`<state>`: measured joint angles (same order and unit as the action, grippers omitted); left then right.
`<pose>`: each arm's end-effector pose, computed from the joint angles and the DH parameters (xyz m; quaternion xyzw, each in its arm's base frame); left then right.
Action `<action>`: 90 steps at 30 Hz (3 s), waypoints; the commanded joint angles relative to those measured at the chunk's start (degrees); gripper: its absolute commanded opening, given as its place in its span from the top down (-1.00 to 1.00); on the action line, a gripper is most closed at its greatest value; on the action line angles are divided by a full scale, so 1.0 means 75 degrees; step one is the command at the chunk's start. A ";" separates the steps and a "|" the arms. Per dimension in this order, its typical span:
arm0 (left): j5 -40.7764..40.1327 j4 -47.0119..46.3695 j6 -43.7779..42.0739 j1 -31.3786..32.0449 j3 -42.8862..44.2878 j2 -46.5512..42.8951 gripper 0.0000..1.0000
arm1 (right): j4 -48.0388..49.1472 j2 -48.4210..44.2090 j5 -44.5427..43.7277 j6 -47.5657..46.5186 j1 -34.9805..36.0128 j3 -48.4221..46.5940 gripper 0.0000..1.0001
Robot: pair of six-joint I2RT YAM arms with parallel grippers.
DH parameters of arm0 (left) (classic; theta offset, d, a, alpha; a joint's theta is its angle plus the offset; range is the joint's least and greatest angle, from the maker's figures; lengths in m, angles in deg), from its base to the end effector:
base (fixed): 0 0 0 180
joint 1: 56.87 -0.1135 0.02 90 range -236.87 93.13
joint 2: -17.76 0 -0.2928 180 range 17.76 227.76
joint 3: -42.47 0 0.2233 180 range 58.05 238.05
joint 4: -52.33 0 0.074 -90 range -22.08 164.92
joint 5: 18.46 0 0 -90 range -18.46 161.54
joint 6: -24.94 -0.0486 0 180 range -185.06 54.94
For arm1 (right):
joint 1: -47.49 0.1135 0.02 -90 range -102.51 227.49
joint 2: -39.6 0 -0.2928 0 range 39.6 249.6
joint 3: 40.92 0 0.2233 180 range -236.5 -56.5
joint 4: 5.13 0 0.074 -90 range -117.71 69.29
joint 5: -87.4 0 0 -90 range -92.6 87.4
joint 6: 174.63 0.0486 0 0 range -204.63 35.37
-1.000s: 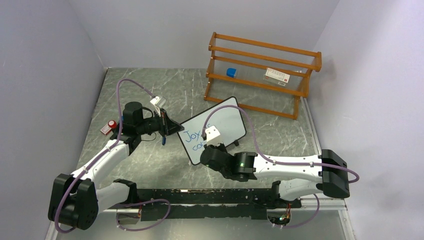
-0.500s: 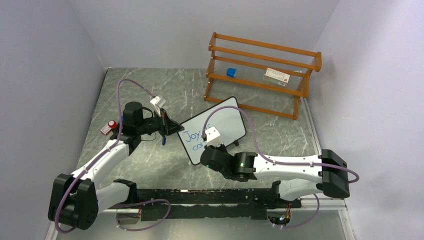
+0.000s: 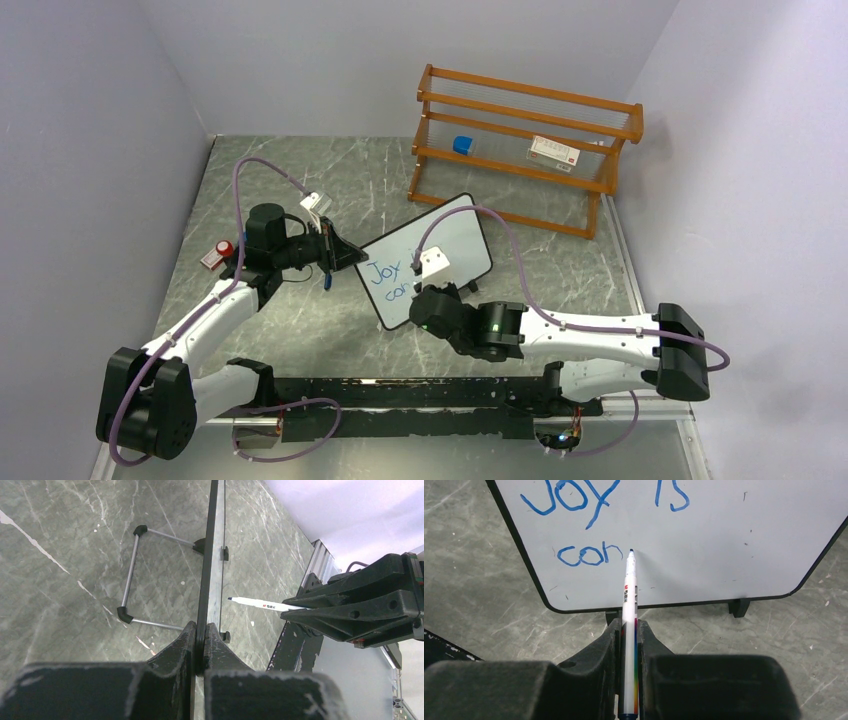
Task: Write a sentence on the whiteboard
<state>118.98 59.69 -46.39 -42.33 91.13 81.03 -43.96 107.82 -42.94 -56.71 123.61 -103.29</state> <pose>0.1880 -0.0857 0.2787 0.1975 0.7665 -0.4659 0.3955 0.0815 0.1987 0.2846 -0.2324 0.8450 0.0892 0.4734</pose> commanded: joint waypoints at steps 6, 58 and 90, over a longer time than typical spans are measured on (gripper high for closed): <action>-0.0772 0.0505 -0.0457 -0.0123 -0.0133 0.0131 0.90 | 0.0436 0.0142 -0.0052 -0.0128 -0.0118 0.0097 1.00; -0.0771 0.0511 -0.0486 -0.0123 -0.0133 0.0133 0.90 | 0.0195 0.0114 -0.0093 -0.0086 -0.0587 0.0214 1.00; -0.0771 0.0506 -0.0486 -0.0123 -0.0133 0.0143 0.90 | 0.0673 0.0072 0.0309 -0.0511 -0.0586 0.0029 1.00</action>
<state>118.96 59.73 -46.45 -42.33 91.13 81.03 -40.74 108.61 -40.32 -60.25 119.46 -102.17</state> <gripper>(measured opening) 0.081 0.157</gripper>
